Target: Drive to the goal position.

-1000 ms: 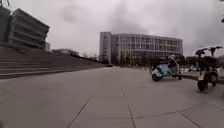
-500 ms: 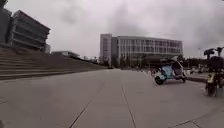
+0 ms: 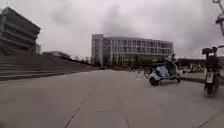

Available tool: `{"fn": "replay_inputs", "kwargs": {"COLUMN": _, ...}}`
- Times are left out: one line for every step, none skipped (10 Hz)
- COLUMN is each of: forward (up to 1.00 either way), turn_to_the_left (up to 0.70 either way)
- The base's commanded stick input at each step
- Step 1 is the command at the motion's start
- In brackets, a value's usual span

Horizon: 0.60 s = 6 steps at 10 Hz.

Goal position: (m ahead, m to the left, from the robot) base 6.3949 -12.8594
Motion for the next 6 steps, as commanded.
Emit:
{"fn": "replay_inputs", "kwargs": {"forward": 0.5, "turn_to_the_left": 0.0}}
{"fn": "replay_inputs", "kwargs": {"forward": 0.5, "turn_to_the_left": 0.0}}
{"fn": "replay_inputs", "kwargs": {"forward": 0.5, "turn_to_the_left": 0.0}}
{"fn": "replay_inputs", "kwargs": {"forward": 0.5, "turn_to_the_left": 0.0}}
{"fn": "replay_inputs", "kwargs": {"forward": 0.5, "turn_to_the_left": 0.0}}
{"fn": "replay_inputs", "kwargs": {"forward": 0.5, "turn_to_the_left": 0.0}}
